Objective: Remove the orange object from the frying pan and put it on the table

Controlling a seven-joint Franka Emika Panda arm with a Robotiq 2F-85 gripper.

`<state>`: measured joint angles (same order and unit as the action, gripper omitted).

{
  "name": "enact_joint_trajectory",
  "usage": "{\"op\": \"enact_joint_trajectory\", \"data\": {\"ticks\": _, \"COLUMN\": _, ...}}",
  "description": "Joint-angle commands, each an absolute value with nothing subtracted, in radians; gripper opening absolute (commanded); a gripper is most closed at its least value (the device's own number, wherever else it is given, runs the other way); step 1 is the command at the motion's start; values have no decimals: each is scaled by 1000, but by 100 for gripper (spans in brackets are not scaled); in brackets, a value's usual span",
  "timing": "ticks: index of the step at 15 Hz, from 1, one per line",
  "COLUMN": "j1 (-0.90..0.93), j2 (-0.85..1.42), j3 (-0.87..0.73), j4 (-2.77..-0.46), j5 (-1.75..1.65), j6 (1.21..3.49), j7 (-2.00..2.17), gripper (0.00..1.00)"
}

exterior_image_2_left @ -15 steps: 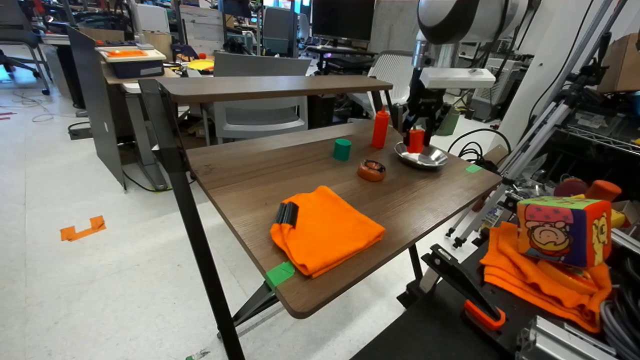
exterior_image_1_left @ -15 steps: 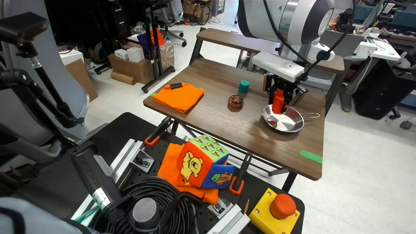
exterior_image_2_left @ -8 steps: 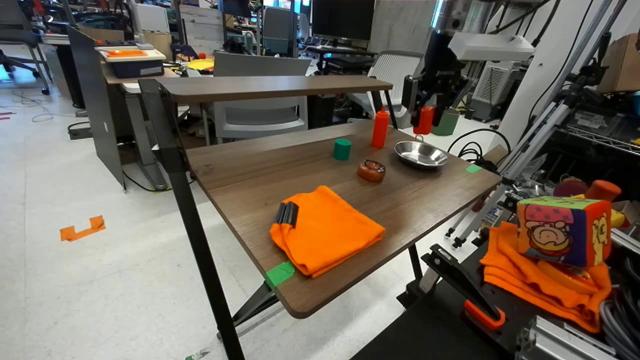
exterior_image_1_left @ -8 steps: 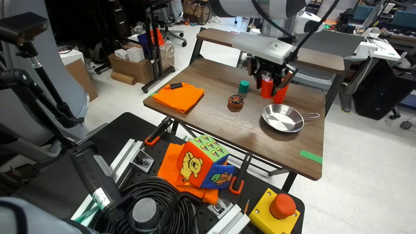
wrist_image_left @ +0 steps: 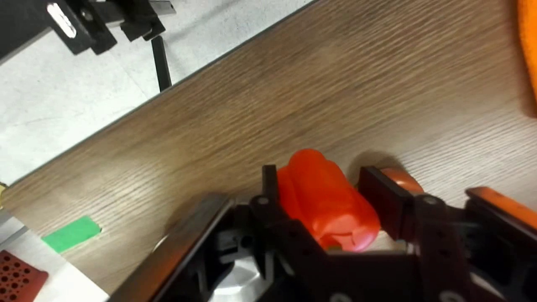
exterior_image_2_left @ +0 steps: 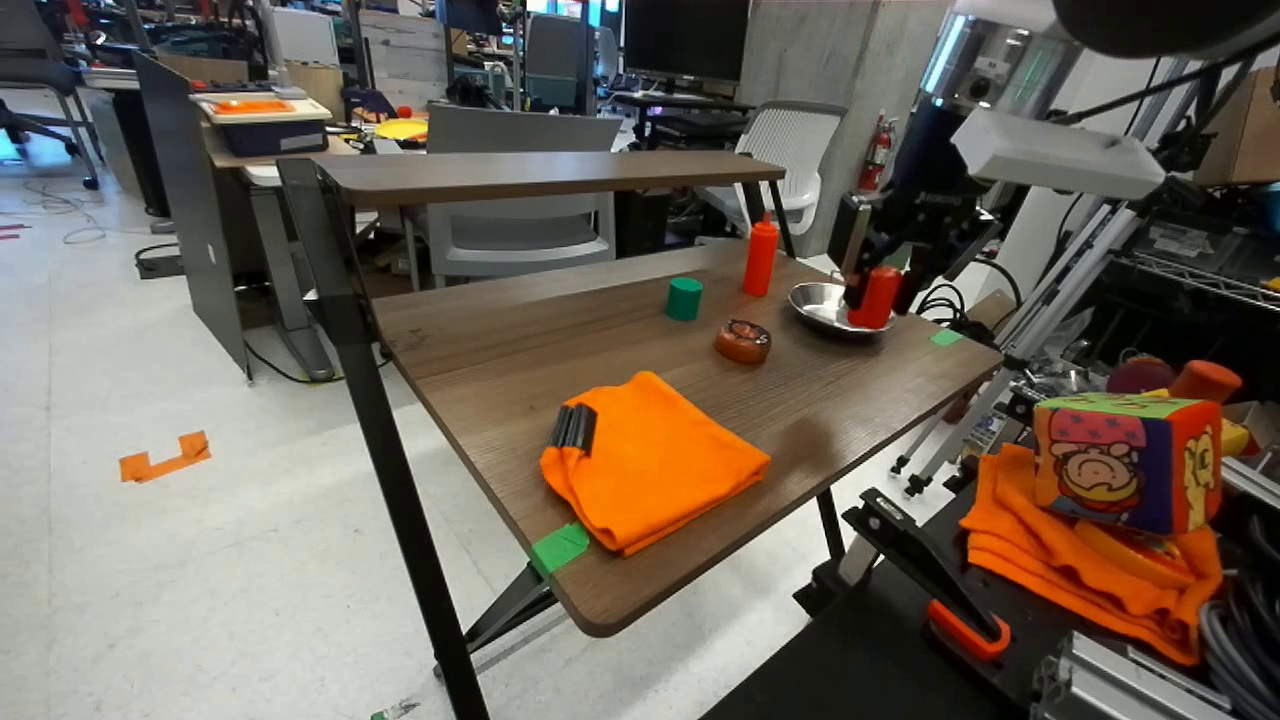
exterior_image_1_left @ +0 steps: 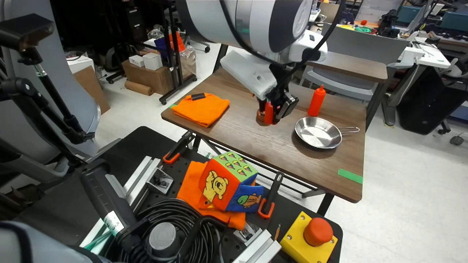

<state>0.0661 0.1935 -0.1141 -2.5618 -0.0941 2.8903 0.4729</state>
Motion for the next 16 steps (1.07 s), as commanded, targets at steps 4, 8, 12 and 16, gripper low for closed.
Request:
{"op": "enact_joint_trajectory", "data": {"ticks": 4, "j1": 188, "j2": 289, "j3": -234, "j4": -2598, "j5": -144, "j6": 3036, "j7": 631, "gripper": 27}}
{"op": "enact_joint_trajectory", "data": {"ticks": 8, "j1": 286, "j2": 383, "j3": -321, "j4": -2567, "j5": -127, "j6": 3065, "j7": 669, "gripper": 27}}
{"op": "enact_joint_trajectory", "data": {"ticks": 12, "j1": 373, "j2": 462, "j3": -383, "j4": -2541, "j5": -86, "j6": 3092, "j7": 681, "gripper": 27}}
{"op": "enact_joint_trajectory", "data": {"ticks": 16, "j1": 442, "j2": 491, "j3": -434, "j4": -2530, "j5": -38, "j6": 3094, "j7": 681, "gripper": 77}}
